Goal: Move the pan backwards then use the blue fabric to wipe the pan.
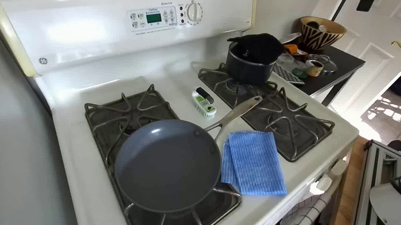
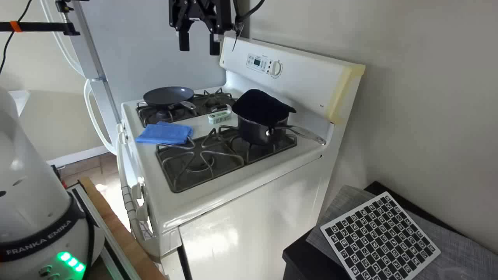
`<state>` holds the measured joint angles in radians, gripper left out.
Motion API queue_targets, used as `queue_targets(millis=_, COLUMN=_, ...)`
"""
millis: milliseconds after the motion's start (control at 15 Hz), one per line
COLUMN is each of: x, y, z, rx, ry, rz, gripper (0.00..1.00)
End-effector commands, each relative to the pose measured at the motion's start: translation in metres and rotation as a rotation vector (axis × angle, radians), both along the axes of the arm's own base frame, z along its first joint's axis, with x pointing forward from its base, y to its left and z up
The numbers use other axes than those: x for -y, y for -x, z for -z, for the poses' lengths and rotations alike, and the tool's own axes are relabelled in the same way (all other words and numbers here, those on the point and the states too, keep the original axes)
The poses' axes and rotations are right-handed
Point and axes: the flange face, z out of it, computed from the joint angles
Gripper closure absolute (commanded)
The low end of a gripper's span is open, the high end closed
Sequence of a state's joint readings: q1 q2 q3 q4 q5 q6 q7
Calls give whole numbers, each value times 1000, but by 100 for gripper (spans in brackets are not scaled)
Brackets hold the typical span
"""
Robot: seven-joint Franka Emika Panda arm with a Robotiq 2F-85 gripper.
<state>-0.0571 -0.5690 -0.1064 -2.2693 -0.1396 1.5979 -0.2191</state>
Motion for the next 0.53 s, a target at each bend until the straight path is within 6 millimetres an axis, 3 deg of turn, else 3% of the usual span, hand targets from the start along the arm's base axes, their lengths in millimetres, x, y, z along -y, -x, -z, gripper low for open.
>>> queue_targets(millis=0, x=0, y=0, z=-1, rx=-1, ry=0, rz=0, gripper=0)
queue_targets(millis=333, x=0, y=0, z=-1, rx=-1, ry=0, rz=0, gripper=0)
queue_targets(millis=467, x=-15, y=-15, z=13, rx=18, ry=12, rz=-42, gripper=0)
